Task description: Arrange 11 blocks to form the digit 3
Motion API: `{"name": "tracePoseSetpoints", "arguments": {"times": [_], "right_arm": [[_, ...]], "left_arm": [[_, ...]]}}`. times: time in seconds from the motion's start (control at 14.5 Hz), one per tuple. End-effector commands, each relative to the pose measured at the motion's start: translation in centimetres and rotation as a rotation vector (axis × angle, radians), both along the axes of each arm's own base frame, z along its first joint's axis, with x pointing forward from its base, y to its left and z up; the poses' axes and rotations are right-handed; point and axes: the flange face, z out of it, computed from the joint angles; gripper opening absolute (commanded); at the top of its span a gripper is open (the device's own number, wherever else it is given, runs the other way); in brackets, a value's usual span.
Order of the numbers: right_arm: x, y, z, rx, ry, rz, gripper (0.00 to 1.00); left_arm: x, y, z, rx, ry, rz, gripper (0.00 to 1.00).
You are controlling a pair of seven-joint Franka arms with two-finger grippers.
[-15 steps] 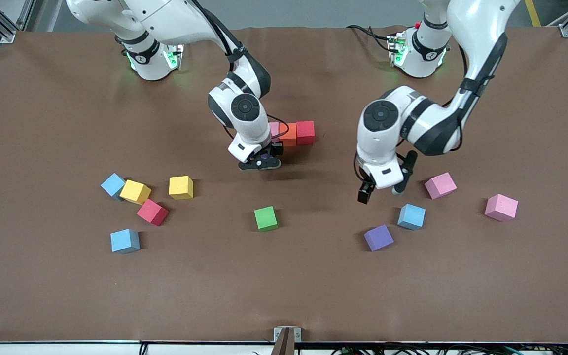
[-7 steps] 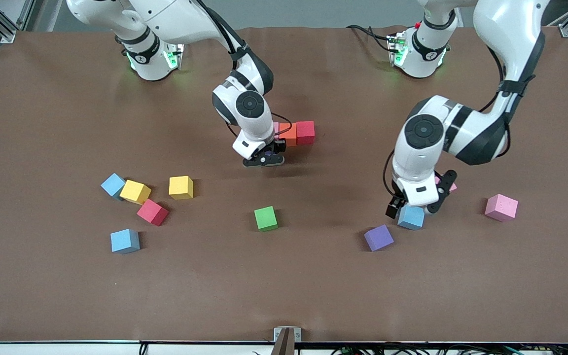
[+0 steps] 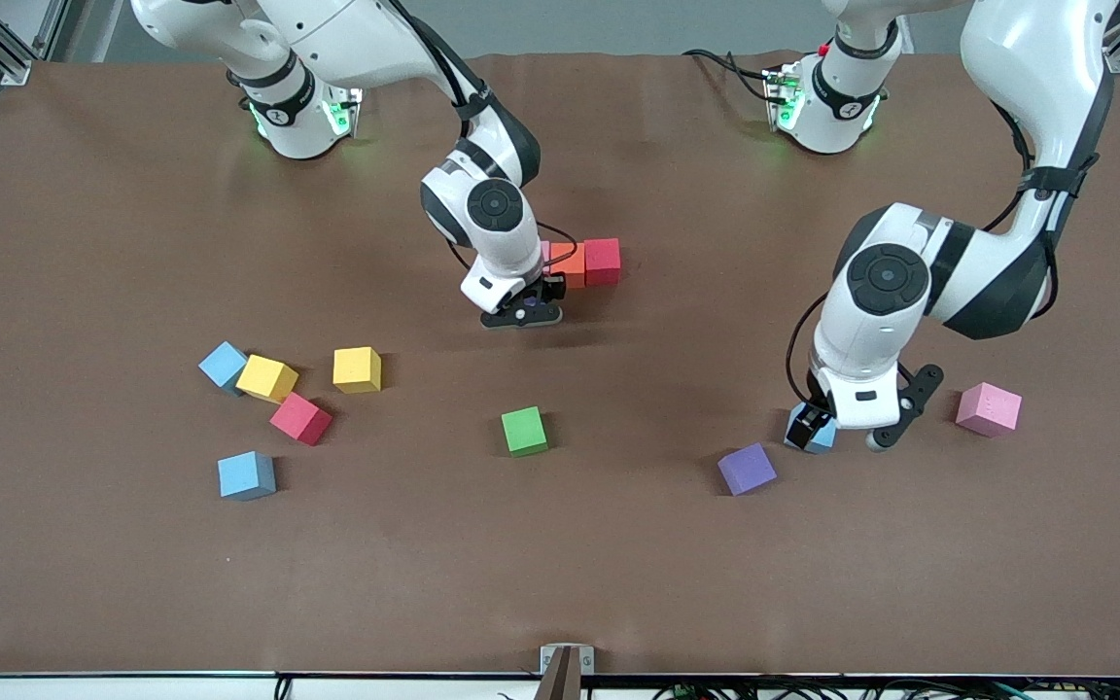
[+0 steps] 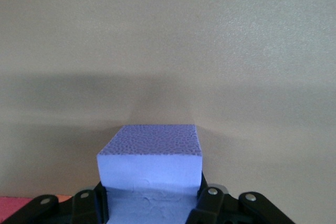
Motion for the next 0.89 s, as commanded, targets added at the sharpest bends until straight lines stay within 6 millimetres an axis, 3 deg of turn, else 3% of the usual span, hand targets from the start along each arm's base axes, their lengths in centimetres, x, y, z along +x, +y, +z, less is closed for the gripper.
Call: {"name": "tracePoseSetpoints", "arguments": {"times": [0.0,0.34,0.83], "right_arm": [[-1.5,0.1,-1.0,-0.008,0.008,-0.001,0.31],[-2.0,0.2,-1.2,-0.015,0.016,0.006,0.31],[-2.5,0.4,-1.3,-0.018,0.021,0.004,0.31]], "left_arm": [[0.7,0.2,0.5,0.003,0.011,-0.047,1.00],[1.8,0.3,0.0,-0.004,0.020,-0.101,0.99],[3.0,1.1,-2.6,-0.014,0.049,-0.114,0.99]]}}
